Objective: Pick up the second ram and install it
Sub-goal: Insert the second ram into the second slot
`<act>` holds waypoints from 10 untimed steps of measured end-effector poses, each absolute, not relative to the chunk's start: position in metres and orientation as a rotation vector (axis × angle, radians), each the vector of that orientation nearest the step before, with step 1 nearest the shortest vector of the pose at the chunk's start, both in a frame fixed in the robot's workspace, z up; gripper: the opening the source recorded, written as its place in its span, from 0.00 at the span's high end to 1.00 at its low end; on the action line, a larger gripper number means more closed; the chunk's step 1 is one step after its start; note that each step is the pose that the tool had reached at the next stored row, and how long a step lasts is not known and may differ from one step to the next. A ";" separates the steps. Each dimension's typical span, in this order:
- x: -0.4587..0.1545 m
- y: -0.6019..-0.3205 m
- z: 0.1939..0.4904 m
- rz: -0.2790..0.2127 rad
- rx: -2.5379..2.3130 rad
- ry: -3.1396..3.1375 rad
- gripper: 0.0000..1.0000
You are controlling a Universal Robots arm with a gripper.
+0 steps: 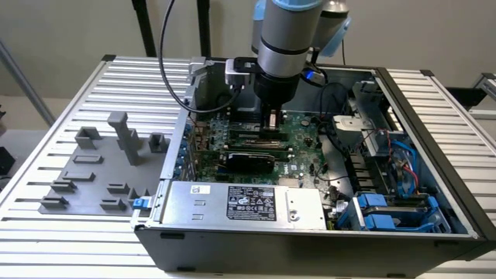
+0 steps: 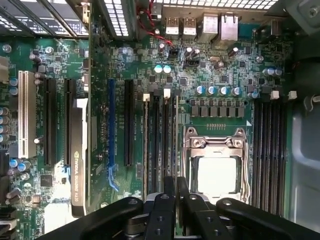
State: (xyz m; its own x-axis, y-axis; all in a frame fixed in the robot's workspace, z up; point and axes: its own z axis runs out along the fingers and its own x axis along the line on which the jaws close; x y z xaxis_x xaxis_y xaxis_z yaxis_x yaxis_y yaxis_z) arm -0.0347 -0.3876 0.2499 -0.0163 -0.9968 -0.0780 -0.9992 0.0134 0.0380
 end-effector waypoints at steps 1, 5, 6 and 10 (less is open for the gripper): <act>-0.035 -0.388 0.250 0.126 -2.184 2.216 1.00; -0.035 -0.388 0.247 0.119 -2.186 2.219 1.00; -0.035 -0.388 0.245 0.116 -2.188 2.221 1.00; -0.035 -0.388 0.240 0.099 -2.195 2.229 1.00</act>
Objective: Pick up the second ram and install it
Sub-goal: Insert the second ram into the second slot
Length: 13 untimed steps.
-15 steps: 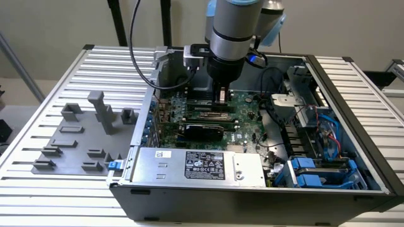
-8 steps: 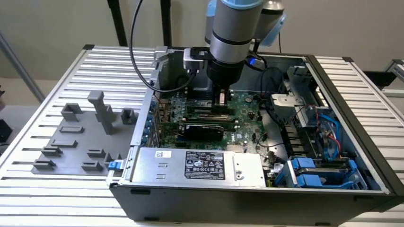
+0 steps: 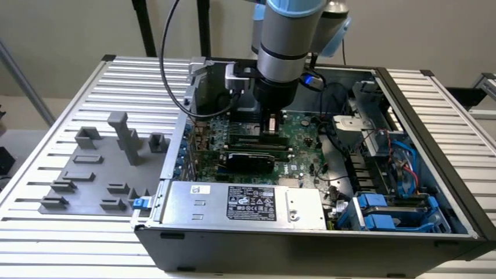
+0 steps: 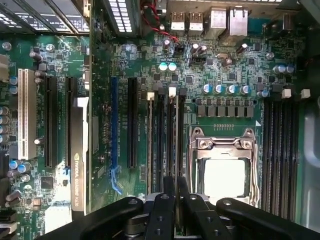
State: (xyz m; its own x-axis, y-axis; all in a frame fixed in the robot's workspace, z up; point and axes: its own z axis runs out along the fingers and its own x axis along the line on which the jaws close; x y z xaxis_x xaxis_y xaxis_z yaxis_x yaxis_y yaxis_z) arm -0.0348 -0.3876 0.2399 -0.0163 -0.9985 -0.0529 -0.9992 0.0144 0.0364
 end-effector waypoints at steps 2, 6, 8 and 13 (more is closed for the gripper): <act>-0.035 -0.387 0.238 0.087 -2.198 2.232 1.00; -0.035 -0.387 0.237 0.075 -2.199 2.234 1.00; -0.036 -0.387 0.237 0.071 -2.198 2.232 1.00; -0.037 -0.387 0.235 0.068 -2.197 2.230 1.00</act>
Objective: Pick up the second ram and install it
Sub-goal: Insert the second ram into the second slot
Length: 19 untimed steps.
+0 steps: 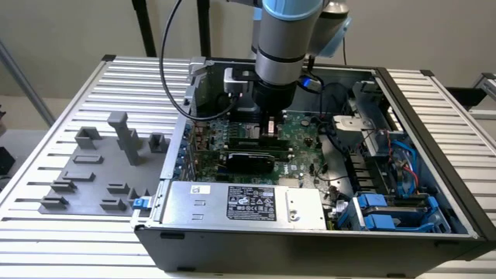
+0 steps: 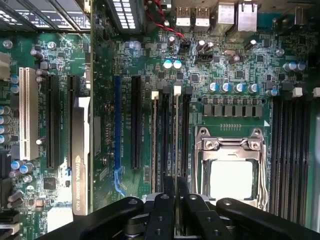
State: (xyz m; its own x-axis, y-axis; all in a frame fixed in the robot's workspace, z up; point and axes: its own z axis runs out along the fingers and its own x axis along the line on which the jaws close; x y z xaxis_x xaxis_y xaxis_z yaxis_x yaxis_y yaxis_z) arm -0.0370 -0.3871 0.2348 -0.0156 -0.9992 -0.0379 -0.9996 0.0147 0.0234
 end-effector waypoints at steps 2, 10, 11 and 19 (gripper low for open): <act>-0.037 -0.387 0.234 0.067 -2.196 2.230 1.00; -0.037 -0.386 0.231 0.066 -2.193 2.233 1.00; -0.037 -0.386 0.231 0.066 -2.192 2.234 1.00; -0.038 -0.384 0.229 0.063 -2.190 2.234 1.00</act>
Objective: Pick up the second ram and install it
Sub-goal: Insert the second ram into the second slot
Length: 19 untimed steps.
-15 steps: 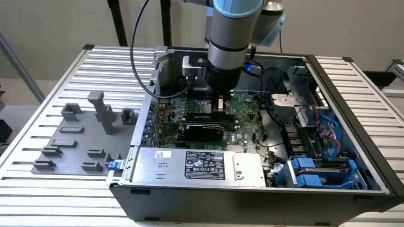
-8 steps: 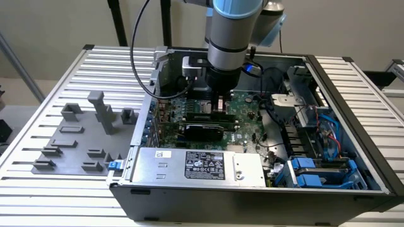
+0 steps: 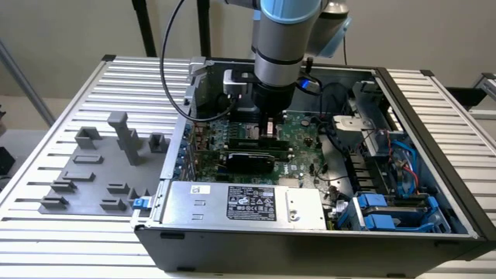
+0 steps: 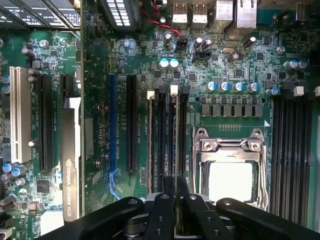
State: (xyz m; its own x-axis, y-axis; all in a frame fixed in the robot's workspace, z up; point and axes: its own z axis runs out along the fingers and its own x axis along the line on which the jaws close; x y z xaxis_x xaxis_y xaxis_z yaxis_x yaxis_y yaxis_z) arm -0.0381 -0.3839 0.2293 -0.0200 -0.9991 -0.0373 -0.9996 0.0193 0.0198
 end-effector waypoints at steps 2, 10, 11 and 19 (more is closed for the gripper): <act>-0.038 -0.384 0.229 0.062 -2.190 2.234 1.00; -0.038 -0.384 0.228 0.059 -2.192 2.236 1.00; -0.038 -0.384 0.228 0.059 -2.192 2.236 1.00; -0.038 -0.384 0.226 0.057 -2.192 2.236 1.00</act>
State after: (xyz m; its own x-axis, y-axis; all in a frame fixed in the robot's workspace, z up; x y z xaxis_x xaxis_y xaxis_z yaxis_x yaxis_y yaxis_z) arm -0.0382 -0.3839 0.2259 -0.0201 -0.9993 -0.0327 -0.9996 0.0195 0.0189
